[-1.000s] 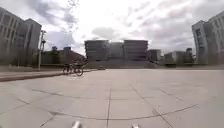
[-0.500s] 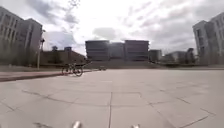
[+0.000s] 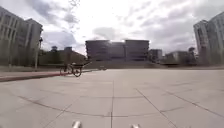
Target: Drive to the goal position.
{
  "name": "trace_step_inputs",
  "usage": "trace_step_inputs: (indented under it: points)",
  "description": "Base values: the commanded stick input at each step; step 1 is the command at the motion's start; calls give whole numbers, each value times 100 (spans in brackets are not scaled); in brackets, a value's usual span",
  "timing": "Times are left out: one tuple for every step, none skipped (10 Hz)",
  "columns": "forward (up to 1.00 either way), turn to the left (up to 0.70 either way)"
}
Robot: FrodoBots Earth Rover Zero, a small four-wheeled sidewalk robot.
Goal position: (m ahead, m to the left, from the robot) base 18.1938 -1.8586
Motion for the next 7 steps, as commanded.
trace_step_inputs:
  points:
    - [70,0]
    - [70,0]
    - [70,0]
    - [70,0]
    - [70,0]
    - [70,0]
    - [70,0]
